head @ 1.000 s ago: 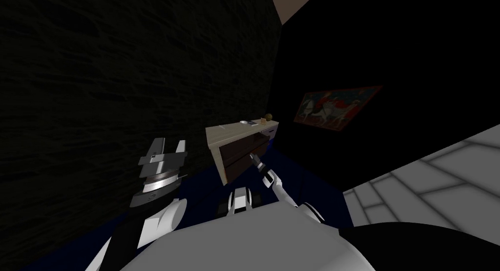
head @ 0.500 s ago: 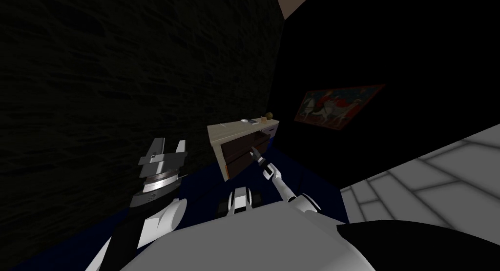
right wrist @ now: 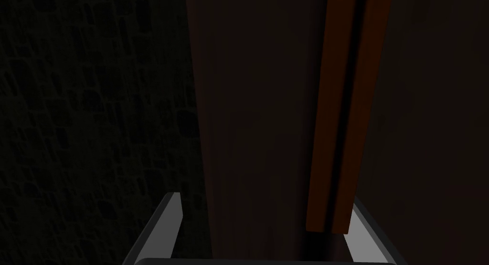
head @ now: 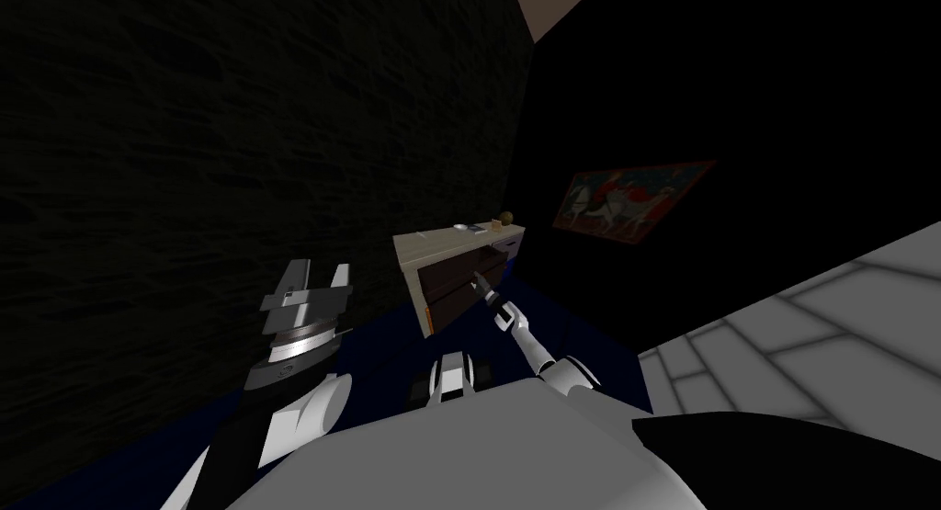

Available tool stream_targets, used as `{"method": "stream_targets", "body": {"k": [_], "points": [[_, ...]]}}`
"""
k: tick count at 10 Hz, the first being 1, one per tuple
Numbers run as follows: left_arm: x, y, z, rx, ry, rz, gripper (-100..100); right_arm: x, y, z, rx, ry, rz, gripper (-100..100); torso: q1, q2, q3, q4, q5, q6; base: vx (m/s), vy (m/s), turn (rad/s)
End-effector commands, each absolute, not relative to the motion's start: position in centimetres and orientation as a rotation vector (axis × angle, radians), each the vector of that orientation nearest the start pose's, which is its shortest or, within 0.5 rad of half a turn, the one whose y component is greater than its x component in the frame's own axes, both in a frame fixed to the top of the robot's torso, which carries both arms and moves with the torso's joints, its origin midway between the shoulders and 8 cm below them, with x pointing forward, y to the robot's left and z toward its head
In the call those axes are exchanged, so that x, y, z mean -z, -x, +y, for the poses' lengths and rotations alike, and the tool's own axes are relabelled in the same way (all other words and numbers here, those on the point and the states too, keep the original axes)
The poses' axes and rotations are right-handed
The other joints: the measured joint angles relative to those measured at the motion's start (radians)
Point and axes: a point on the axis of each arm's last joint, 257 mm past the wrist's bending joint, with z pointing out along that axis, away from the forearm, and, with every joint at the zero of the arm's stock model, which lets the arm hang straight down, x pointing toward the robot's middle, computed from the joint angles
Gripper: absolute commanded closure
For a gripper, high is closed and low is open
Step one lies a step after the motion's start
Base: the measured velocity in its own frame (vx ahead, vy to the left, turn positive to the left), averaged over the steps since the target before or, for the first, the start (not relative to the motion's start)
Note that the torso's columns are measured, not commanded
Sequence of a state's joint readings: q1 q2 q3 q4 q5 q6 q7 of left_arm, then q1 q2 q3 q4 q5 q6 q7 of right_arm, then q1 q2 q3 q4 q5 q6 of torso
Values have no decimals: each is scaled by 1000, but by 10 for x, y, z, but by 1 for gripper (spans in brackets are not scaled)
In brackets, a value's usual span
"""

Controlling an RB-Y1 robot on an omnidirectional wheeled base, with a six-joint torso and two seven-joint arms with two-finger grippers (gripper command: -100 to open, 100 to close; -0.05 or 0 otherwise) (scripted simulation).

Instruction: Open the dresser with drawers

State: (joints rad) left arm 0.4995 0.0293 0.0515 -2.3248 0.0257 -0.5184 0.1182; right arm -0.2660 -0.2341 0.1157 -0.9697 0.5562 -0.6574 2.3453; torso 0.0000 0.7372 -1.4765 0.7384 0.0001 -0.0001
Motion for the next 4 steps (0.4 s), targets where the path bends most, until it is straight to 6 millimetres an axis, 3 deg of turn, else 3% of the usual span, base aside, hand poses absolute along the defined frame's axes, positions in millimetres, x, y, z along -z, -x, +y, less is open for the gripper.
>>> {"method": "stream_targets", "body": {"k": [1,4], "points": [[-49,-328,292,1395,634,545,0,264,-553,-146,834,1311,777,0,0,0,0,0,0,0,0,0,0],[-49,-328,292,1395,634,545,0,264,-553,-146,834,1311,777,0,0,1,1,0,0,0,0,0,0]]}}
